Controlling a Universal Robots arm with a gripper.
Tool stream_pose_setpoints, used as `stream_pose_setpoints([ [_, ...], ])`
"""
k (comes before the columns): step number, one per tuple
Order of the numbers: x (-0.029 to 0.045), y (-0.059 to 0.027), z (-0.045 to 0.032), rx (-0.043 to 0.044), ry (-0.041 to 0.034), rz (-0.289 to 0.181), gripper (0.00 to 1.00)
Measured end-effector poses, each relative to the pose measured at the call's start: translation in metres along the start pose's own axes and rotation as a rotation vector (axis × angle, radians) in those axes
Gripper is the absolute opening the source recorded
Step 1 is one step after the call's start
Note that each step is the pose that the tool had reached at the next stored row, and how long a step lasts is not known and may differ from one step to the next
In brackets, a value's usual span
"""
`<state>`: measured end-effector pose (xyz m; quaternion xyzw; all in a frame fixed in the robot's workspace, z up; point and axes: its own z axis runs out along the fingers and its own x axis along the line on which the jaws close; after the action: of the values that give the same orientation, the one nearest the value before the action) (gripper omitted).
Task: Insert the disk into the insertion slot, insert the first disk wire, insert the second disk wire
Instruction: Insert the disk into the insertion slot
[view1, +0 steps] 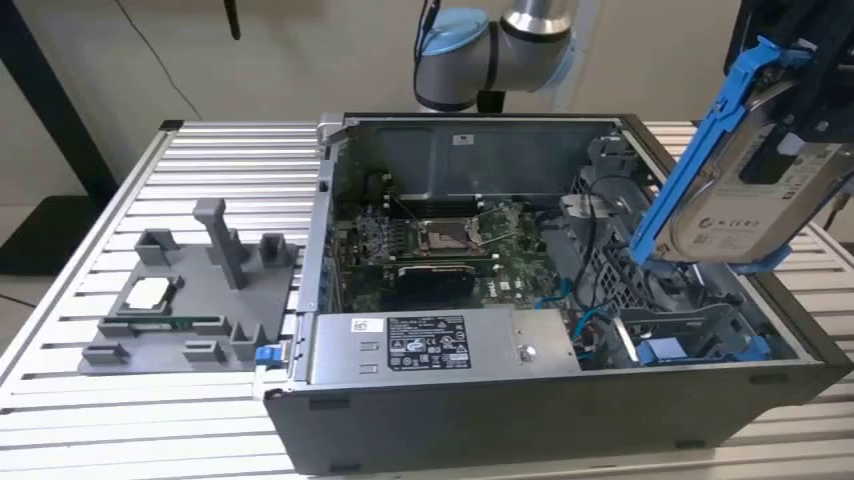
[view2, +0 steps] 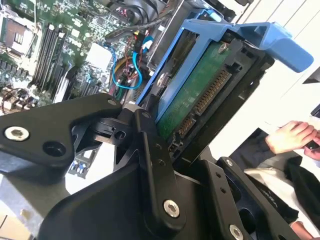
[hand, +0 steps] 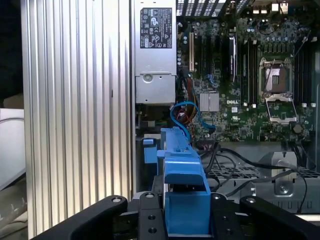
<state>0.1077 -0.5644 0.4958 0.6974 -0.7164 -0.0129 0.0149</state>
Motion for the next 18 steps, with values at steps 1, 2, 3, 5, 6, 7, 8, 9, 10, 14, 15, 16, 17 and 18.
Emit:
stream_pose_setpoints([
  [1,0.0000,-0.0003,0.0004,0.0000,0.0000,0.000,0.32],
  [2,0.0000,-0.0006,0.0007,0.0000,0.0001,0.000,0.32],
  [3,0.0000,-0.0009,0.0012,0.0000,0.0000,0.000,0.32],
  [5,0.0000,-0.0015,0.0022,0.0000,-0.0001,0.000,0.32],
  [6,0.0000,-0.0018,0.0027,0.0000,0.0000,0.000,0.32],
  [7,0.0000,-0.0020,0.0032,0.0000,0.0000,0.000,0.32],
  [8,-0.0001,-0.0022,0.0037,0.0000,0.0000,0.000,0.32],
  [9,-0.0001,-0.0023,0.0039,0.0000,-0.0001,0.000,0.32],
  [10,0.0000,-0.0023,0.0039,0.0000,0.0000,0.000,0.32],
  [14,-0.0001,-0.0024,0.0041,0.0000,0.0000,0.000,0.32],
  [15,-0.0001,-0.0024,0.0043,0.0000,-0.0002,0.000,0.32],
  [16,-0.0001,-0.0024,0.0047,0.0000,-0.0003,0.000,0.32],
  [17,-0.0001,-0.0024,0.0050,0.0000,-0.0002,0.000,0.32],
  [18,-0.0001,-0.0025,0.0054,0.0000,0.0000,0.000,0.32],
])
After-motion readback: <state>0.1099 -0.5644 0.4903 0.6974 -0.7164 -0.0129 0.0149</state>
